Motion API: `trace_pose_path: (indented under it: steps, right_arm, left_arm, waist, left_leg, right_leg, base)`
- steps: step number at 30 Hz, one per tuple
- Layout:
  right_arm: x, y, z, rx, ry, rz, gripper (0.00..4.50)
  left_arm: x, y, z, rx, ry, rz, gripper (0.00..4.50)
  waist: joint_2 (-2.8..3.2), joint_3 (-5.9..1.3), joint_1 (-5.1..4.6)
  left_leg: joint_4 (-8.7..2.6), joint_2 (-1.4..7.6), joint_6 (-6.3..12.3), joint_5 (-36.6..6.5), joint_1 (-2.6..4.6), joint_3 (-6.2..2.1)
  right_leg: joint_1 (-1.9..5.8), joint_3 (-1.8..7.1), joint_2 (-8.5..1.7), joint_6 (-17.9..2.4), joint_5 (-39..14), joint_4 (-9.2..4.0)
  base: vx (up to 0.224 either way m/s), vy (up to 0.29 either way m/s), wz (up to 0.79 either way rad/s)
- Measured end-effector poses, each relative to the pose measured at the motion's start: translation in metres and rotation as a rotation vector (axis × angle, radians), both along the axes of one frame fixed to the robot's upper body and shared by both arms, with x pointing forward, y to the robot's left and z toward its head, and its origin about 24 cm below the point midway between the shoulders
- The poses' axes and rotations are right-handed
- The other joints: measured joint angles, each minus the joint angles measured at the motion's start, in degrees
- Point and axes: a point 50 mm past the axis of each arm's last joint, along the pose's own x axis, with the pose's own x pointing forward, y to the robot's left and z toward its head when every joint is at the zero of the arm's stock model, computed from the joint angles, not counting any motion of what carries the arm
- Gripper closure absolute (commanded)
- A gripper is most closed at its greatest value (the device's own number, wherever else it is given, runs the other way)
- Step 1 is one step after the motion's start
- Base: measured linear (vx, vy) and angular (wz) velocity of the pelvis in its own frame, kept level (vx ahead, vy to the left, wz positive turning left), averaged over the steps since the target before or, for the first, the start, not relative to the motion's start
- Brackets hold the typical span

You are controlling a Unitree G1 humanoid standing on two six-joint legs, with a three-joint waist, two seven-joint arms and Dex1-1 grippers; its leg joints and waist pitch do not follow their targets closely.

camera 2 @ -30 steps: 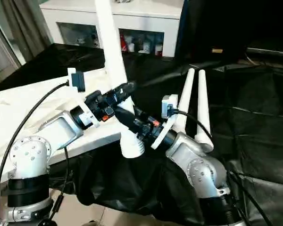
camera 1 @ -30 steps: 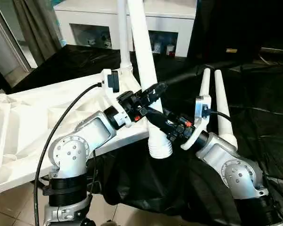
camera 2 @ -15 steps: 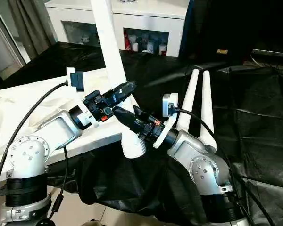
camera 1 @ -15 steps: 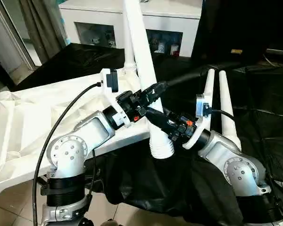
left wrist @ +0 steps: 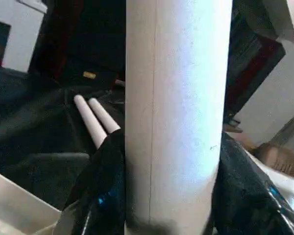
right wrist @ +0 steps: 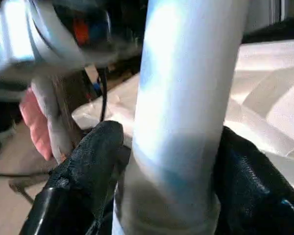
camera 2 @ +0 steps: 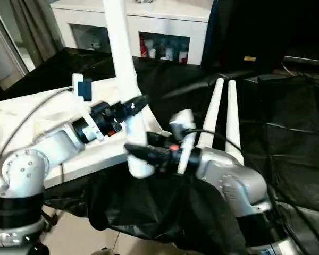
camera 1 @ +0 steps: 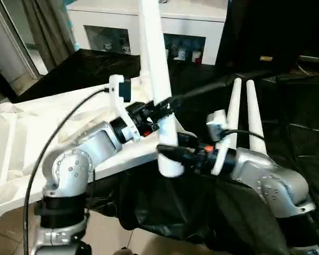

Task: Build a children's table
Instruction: Insert table leg to table base

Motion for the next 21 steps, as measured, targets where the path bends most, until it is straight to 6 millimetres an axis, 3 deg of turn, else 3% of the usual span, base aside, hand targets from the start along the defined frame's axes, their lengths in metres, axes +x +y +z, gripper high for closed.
trace_pose_path:
  steps: [3,7,9,17,19,21]
  right_arm:
    - [0.0019,0.0026,0.0024,-0.007,-0.004,-0.001,1.48]
    - [0.0035,0.0058,0.0045,-0.003,-0.003,-0.005,1.82]
    - [0.0040,0.0064,0.0041,-0.003,-0.001,-0.013,2.19]
    - [0.0048,0.0043,0.0032,-0.002,0.002,-0.025,2.51]
    - [0.0050,0.0030,0.0039,0.002,0.000,-0.022,2.54]
    - [0.0043,-0.0003,0.0045,0.006,-0.003,-0.006,2.54]
  left_arm:
    - [-0.0009,-0.0030,-0.0003,0.010,-0.007,-0.016,2.61]
    - [-0.0026,-0.0074,-0.0009,0.021,-0.014,-0.041,2.61]
    - [-0.0026,-0.0069,-0.0009,0.025,-0.016,-0.043,2.61]
    - [-0.0026,-0.0078,-0.0007,0.041,-0.038,-0.051,2.61]
    - [-0.0019,-0.0084,0.0000,0.043,-0.041,-0.053,2.05]
    - [-0.0015,-0.0083,0.0009,0.038,-0.044,-0.060,1.89]
  waist:
    - [0.00,0.00,0.33]
    - [0.09,-0.06,0.80]
    - [0.10,-0.06,0.80]
    - [0.38,-0.22,0.81]
    - [0.39,-0.23,0.80]
    - [0.39,-0.23,0.82]
  left_leg:
    - [0.00,0.00,-0.01,0.01,-0.01,0.00]
    - [0.00,0.01,-0.03,0.02,0.00,-0.01]
    - [0.00,0.01,-0.05,0.03,0.01,-0.01]
    - [0.01,0.01,-0.08,0.05,0.02,-0.05]
    - [0.01,0.01,-0.09,0.06,0.03,-0.06]
    - [0.01,0.01,-0.10,0.06,0.03,-0.05]
  right_leg:
    - [0.00,-0.01,0.00,-0.01,0.02,0.00]
    - [0.00,-0.02,0.00,-0.01,0.02,0.04]
    - [-0.01,-0.03,0.00,-0.01,0.02,0.08]
    - [0.00,-0.06,0.00,-0.02,0.02,0.12]
    - [0.00,-0.06,0.00,-0.02,0.02,0.15]
    - [0.00,-0.06,0.00,-0.02,0.02,0.17]
  base:
    - [0.000,0.000,0.00]
    - [0.000,0.000,0.00]
    - [0.000,0.000,0.00]
    - [0.000,0.000,0.00]
    - [0.000,0.000,0.00]
    - [0.000,0.000,0.00]
